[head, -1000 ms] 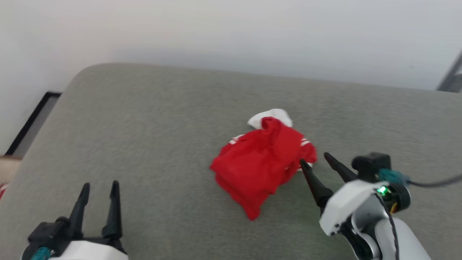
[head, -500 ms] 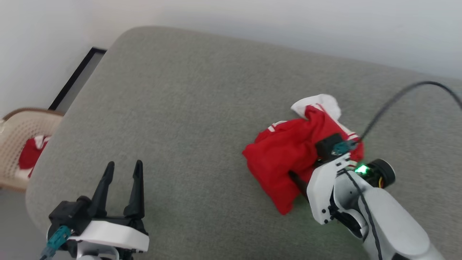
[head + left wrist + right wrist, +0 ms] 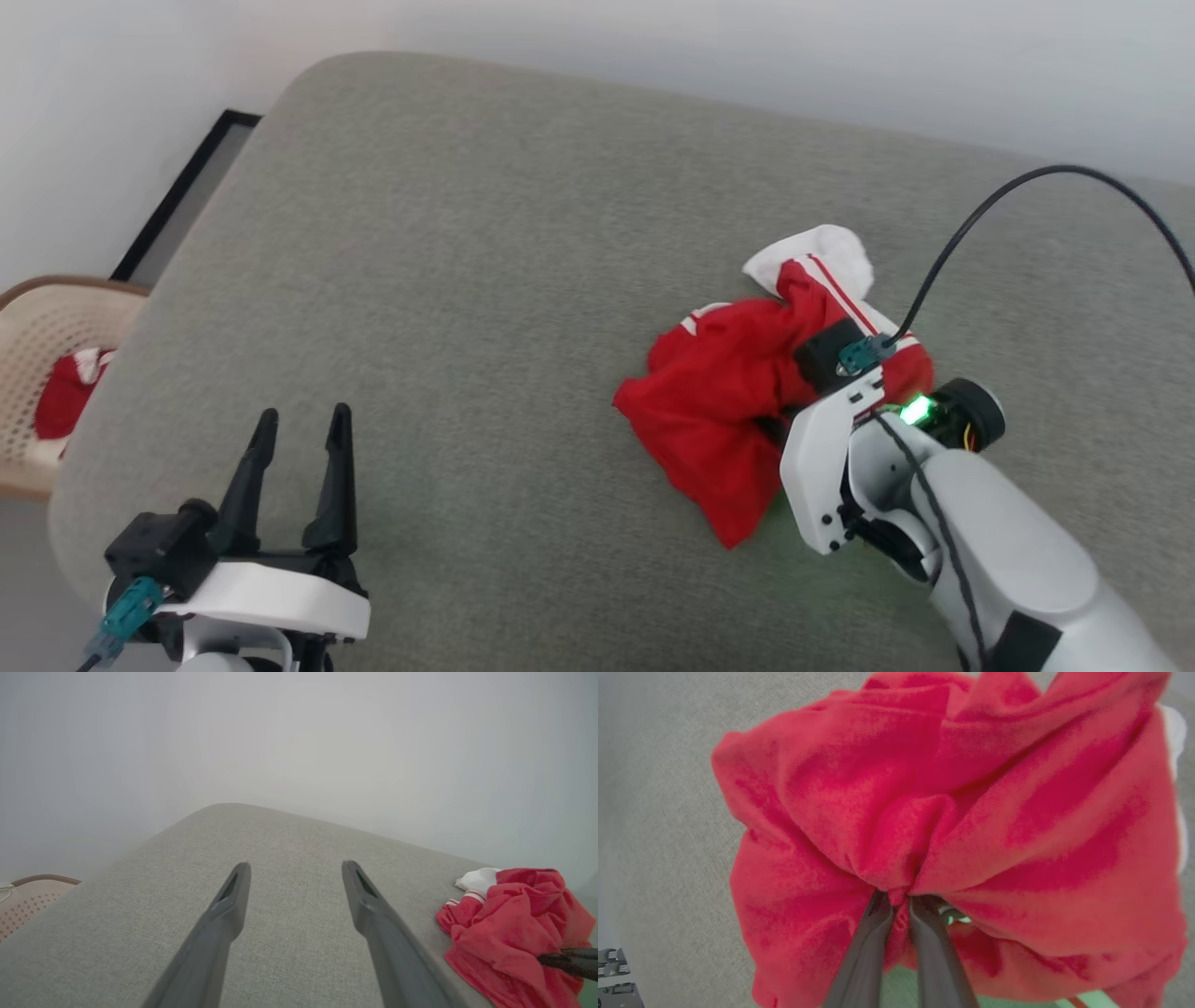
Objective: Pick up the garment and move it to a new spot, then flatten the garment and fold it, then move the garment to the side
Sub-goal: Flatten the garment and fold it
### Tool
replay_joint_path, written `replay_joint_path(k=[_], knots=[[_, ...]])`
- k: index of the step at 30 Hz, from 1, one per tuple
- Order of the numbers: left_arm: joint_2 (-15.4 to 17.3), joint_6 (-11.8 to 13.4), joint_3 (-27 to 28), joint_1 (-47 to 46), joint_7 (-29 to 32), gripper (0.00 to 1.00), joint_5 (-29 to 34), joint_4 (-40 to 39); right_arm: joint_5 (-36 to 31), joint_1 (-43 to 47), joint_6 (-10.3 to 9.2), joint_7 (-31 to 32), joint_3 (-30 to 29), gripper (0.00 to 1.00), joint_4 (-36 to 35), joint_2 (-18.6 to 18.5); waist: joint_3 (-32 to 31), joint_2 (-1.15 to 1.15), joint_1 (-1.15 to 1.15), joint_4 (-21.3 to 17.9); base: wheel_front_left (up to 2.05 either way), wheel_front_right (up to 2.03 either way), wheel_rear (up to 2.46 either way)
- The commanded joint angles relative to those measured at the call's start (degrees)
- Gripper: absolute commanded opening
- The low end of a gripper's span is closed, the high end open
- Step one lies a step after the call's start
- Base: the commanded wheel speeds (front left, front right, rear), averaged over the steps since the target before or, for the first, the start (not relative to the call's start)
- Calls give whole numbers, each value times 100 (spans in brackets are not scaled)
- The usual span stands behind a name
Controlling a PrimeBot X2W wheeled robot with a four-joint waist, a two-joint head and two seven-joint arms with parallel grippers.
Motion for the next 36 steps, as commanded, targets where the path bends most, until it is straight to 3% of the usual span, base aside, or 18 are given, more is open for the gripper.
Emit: replay_joint_path(k=[1, 7, 14, 20, 21, 22, 23, 29, 36], knots=[[13, -19, 23, 23, -29, 100, -47, -24, 29, -57, 1, 25, -5, 0, -85, -47, -40, 0, 0, -95, 0, 0, 0], [80, -20, 162, 160, -30, 100, 7, -69, 325, 273, 1, 467, -174, 0, -1087, -411, -147, 0, 0, -440, 0, 0, 0], [94, -20, 237, 218, -29, 100, 59, -130, 445, 1240, 1, 1443, -858, 0, -2436, -934, -199, 0, 0, -769, 0, 0, 0], [72, -20, 223, 227, -29, 100, 98, -111, 341, 2182, 1, 1710, -1672, 3, -2997, -842, -199, 0, 0, -946, 0, 0, 0], [75, -20, 210, 225, -29, 100, 95, -101, 289, 2301, 1, 1694, -1748, 18, -2983, -796, -200, 0, 0, -968, 0, 0, 0], [89, -19, 186, 216, -29, 100, 99, -86, 263, 2391, 1, 1690, -1787, 48, -2945, -742, -200, 0, 0, -988, 0, 0, 0], [104, -15, 169, 208, -30, 100, 98, -77, 260, 2446, 1, 1664, -1847, 100, -2878, -656, -203, 0, 0, -1014, 0, 0, 0], [238, -15, 17, 82, -29, 100, 7, -7, 214, 2462, 1, 1531, -1779, 100, -2691, -432, -231, 0, 0, -1113, 0, 0, 0], [741, -15, -567, -186, 84, 100, -354, 107, 465, 2534, 1, 1543, -1850, 100, -3105, -388, -339, 0, 0, -1352, 0, 0, 0]])
